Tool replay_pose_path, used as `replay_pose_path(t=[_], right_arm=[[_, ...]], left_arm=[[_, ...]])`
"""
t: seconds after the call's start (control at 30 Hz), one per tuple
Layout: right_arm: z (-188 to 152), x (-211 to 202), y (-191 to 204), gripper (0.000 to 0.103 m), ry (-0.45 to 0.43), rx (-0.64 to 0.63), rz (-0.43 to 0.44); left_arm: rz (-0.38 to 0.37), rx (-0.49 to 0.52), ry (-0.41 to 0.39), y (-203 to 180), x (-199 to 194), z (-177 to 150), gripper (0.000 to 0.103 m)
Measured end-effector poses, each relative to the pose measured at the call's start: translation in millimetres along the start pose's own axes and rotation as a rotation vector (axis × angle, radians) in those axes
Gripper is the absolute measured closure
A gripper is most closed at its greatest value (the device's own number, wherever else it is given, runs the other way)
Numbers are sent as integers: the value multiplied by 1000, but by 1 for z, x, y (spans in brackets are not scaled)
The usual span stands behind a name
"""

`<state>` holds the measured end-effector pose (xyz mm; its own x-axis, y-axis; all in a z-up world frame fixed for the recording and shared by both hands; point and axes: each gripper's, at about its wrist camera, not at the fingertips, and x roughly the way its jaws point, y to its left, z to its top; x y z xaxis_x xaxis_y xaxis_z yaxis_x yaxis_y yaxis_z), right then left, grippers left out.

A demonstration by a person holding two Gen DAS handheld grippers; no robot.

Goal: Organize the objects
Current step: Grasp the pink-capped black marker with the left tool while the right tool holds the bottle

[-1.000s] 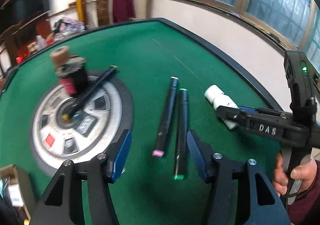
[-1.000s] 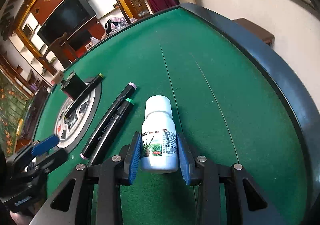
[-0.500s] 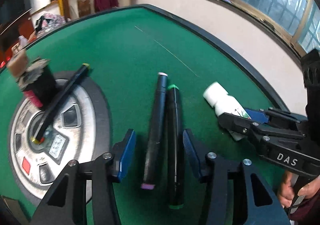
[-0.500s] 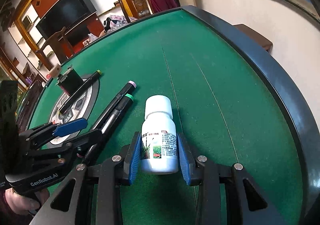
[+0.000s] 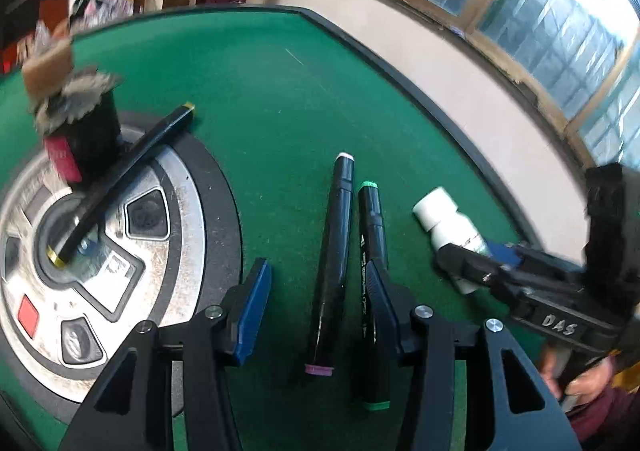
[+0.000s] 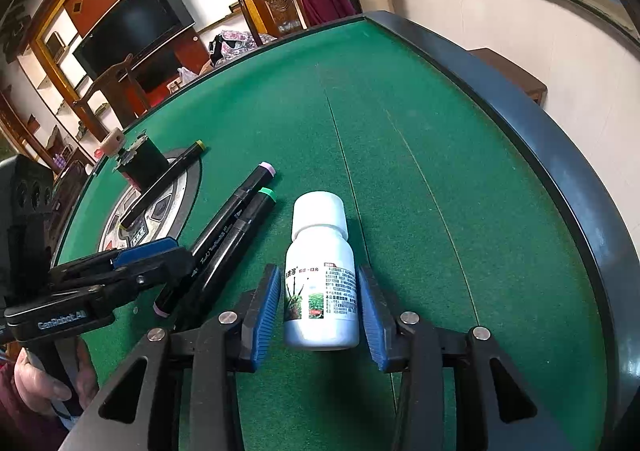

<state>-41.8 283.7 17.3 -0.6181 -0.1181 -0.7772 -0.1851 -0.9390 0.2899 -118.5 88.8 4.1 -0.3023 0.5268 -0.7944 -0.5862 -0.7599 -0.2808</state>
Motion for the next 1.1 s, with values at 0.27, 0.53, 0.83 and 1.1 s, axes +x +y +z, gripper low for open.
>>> replay_pose_path(t=[0.27,0.53,0.83,1.1], right_arm=[[0,0,0,60,-3,2,1],[1,2,2,60,-13,-12,-6],[-1,4,7,66,-41,-65,-53],[-2,3,5,66,-50,-66,-56]], left_arm=[[235,179,19,-38,17,1,55],[237,176,5,-55,23,8,88],[248,138,-41,-58,-18,-5,89],[382,127,-89,-76,-69,-37,89]])
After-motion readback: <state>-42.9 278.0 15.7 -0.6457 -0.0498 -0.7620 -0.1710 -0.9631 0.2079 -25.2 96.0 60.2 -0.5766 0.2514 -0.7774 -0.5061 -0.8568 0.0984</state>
